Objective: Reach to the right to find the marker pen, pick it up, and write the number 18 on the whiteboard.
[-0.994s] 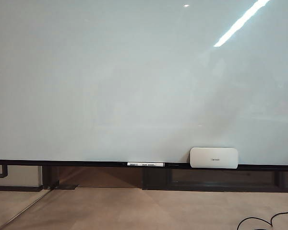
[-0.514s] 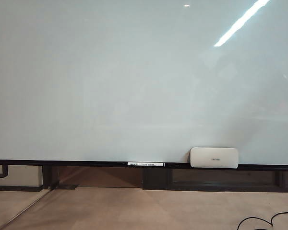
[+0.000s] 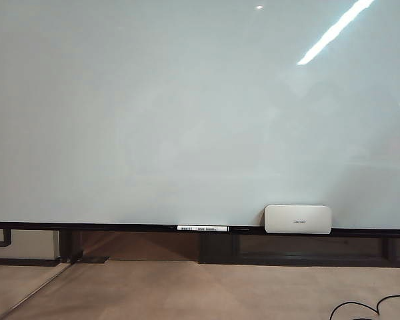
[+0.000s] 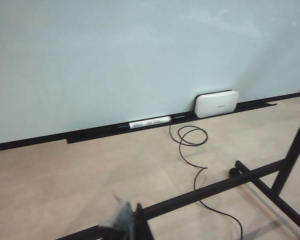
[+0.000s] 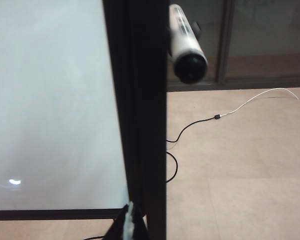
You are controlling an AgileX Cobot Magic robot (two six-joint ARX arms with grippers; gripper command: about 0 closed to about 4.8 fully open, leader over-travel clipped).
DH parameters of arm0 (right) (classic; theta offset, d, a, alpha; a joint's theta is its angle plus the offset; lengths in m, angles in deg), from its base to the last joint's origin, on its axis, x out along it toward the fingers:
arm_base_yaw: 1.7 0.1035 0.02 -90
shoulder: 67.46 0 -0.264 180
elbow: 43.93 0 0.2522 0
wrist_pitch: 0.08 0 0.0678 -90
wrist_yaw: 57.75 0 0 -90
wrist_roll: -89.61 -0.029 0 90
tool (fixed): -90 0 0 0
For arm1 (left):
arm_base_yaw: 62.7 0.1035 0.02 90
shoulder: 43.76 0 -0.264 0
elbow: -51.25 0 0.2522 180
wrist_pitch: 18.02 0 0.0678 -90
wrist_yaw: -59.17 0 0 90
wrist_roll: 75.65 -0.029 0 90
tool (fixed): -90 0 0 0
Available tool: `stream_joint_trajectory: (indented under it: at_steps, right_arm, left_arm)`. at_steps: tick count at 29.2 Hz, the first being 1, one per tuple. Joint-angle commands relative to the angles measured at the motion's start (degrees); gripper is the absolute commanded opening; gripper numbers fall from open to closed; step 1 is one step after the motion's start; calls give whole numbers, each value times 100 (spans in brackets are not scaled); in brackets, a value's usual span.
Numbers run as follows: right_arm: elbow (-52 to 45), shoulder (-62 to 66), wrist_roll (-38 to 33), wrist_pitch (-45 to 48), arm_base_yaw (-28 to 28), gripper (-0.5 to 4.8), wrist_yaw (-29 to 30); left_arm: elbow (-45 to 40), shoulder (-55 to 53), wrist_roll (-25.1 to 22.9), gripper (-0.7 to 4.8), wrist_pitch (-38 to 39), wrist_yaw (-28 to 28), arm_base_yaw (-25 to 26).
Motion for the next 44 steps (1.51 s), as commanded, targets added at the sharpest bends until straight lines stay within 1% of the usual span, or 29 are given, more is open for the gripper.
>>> stream_joint_trajectory:
  at_steps: [1,3,6,10,13,16,19,20,21,23,25,31,34,37,44]
  right_arm:
    - [409,251,11,190,-9,3,111]
    - [640,487,-107,437,-9,3,236]
    - [872,741,-483,737,-9,3,289]
    - [935,927,-538,994,-13,3,284]
    - [997,1040,-647,1200,-15,3,219]
    - [984,1054,-822,1456,-13,3,-22]
    - [984,1054,-922,1676,-13,4,-103]
    - [984,1054,-1016,1792,-13,15,-103]
    - [984,1054,-1069,1851,-13,39,-105]
    - [984,1054,-1126,1908,-13,123,-111]
    - [984,1054,-1152,1917,-13,134,-122]
    - [984,1051,-1161,2044,-7,220,-179]
    - [992,1049,-1169,2083,-7,226,-282]
    - [992,1049,-1174,2168,0,283,-363]
    - [992,911,-1180,2238,96,284,-354]
  left_arm:
    - [13,0,9,-5,-77,-157,-4]
    - [13,0,79,-5,-70,-227,-7]
    - [13,0,116,-5,-72,-232,-7]
    - [13,0,116,-5,-77,-260,-4]
    - [13,0,114,-5,-79,-367,-4]
    - [13,0,111,-5,-74,-437,-4]
    - [13,0,111,-5,-74,-455,-4]
    - [13,-2,111,-5,-74,-463,-4]
    - [13,-2,111,-5,-77,-468,-4]
    - [13,-4,111,-5,-74,-468,-4]
    - [13,-4,111,-5,-74,-470,-4]
    - [13,-4,90,-5,-74,-514,-4]
    - [13,-4,90,-5,-74,-581,-4]
    - [13,-4,92,-5,-74,-601,-4]
    - [13,-4,94,-5,-74,-619,-4]
